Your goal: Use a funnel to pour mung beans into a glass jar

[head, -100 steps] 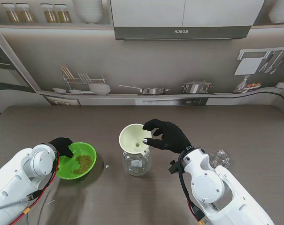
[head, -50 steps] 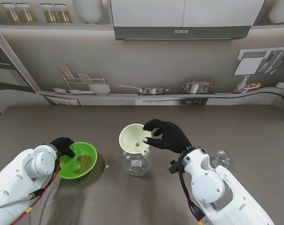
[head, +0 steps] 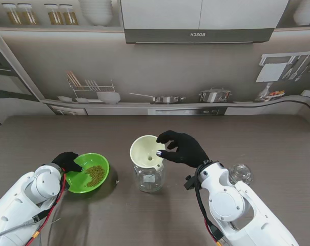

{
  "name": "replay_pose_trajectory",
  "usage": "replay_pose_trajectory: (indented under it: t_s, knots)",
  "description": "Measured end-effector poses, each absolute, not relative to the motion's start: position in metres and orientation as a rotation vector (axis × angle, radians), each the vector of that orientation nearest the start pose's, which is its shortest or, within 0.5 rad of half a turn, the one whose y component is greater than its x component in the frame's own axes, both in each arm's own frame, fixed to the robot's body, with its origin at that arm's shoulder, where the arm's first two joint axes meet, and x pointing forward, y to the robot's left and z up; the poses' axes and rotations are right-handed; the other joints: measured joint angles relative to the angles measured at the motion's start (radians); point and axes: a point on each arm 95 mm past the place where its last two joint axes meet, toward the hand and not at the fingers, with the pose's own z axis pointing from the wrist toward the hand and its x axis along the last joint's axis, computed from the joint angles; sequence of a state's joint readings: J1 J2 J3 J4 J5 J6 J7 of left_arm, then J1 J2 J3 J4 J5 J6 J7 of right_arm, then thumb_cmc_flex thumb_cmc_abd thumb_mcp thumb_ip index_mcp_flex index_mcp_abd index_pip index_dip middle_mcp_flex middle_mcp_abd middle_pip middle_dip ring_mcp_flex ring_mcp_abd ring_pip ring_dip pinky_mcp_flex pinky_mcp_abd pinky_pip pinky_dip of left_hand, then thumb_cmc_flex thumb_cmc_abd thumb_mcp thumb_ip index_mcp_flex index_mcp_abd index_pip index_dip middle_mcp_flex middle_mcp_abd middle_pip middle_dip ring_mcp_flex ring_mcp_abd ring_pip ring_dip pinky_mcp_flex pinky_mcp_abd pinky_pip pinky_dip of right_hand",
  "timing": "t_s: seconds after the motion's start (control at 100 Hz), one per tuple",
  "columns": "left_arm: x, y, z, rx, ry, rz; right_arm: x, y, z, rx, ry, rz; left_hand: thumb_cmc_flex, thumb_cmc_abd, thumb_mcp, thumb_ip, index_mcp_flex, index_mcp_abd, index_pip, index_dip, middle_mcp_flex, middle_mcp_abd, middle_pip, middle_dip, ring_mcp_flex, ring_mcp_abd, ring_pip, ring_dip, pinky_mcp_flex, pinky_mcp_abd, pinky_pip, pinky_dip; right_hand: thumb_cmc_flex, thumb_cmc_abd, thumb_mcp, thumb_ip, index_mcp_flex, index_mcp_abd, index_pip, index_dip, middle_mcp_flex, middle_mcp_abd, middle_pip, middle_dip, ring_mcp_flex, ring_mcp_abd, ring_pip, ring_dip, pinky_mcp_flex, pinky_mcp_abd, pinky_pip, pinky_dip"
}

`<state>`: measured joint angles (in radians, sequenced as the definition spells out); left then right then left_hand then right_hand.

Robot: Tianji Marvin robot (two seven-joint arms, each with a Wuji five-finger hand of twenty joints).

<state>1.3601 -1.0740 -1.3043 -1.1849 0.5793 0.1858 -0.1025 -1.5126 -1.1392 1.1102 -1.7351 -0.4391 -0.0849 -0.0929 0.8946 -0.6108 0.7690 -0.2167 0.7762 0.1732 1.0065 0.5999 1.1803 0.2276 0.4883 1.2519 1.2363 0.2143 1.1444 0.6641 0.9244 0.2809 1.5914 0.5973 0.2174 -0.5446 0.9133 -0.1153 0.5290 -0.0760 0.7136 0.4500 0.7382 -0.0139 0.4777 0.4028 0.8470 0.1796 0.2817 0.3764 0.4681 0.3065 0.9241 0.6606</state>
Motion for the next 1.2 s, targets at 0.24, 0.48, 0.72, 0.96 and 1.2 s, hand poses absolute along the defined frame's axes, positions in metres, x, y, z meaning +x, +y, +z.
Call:
replay_pose_trajectory:
  t_s: [0.24, 0.48, 0.72, 0.96, 1.2]
  knots:
    - [0.454, 0.141, -0.38, -1.974, 1.013, -1.194, 0.396, 0.071, -0.261, -1.777, -1.401, -2.56, 0.022, -0.013, 0.024, 0.0, 0.001, 0.015, -0.004, -0.002, 0.011, 0.002, -0.068, -0.061, 0.009, -0.001, -0.124, -0.09, 0.028, 0.0, -0.101, -0.014, 0.0, 0.0, 0.0, 0.0, 0.0, 0.0, 0.0, 0.0, 0.0, 0.001, 0.0, 0.0, 0.0, 0.0, 0.0, 0.0, 0.0, 0.0, 0.001, 0.0]
    - [0.451, 0.144, -0.38, -1.995, 0.968, -1.218, 0.396, 0.071, -0.26, -1.778, -1.396, -2.567, 0.022, -0.042, 0.051, 0.0, 0.032, 0.015, -0.017, -0.019, 0.032, 0.002, -0.09, -0.085, 0.01, -0.002, -0.135, -0.09, 0.031, 0.0, -0.112, -0.002, 0.0, 0.0, 0.0, 0.0, 0.0, 0.0, 0.0, 0.0, 0.0, 0.001, 0.0, 0.0, 0.0, 0.0, 0.0, 0.0, 0.0, 0.0, 0.001, 0.0]
    - [0.449, 0.145, -0.38, -2.022, 0.898, -1.251, 0.396, 0.071, -0.261, -1.781, -1.395, -2.568, 0.022, -0.043, 0.065, 0.0, 0.044, 0.015, -0.018, -0.035, 0.04, 0.002, -0.093, -0.099, 0.01, -0.002, -0.135, -0.09, 0.033, 0.0, -0.112, 0.012, 0.0, 0.0, 0.0, 0.0, 0.0, 0.0, 0.0, 0.0, 0.0, 0.002, 0.0, 0.0, 0.0, 0.0, 0.0, 0.003, 0.0, 0.0, 0.002, 0.0]
    - [0.45, 0.143, -0.374, -2.053, 0.821, -1.309, 0.397, 0.07, -0.26, -1.783, -1.394, -2.586, 0.023, -0.054, 0.087, 0.001, 0.051, 0.015, -0.018, -0.043, 0.04, 0.002, -0.093, -0.1, 0.01, -0.002, -0.133, -0.09, 0.035, 0.0, -0.112, 0.014, 0.0, 0.0, 0.0, 0.0, 0.0, 0.0, 0.0, 0.0, 0.0, 0.002, 0.0, 0.0, 0.0, 0.0, 0.0, 0.003, 0.0, 0.0, 0.002, 0.0]
    - [0.453, 0.14, -0.366, -2.066, 0.775, -1.354, 0.397, 0.07, -0.259, -1.783, -1.395, -2.612, 0.023, -0.056, 0.09, 0.001, 0.051, 0.015, -0.017, -0.048, 0.04, 0.002, -0.093, -0.1, 0.01, -0.002, -0.132, -0.09, 0.037, 0.0, -0.112, 0.024, 0.0, 0.0, 0.01, 0.0, 0.0, 0.0, 0.0, 0.0, 0.0, 0.002, 0.0, 0.0, 0.0, 0.0, 0.0, 0.003, 0.0, 0.0, 0.002, 0.0]
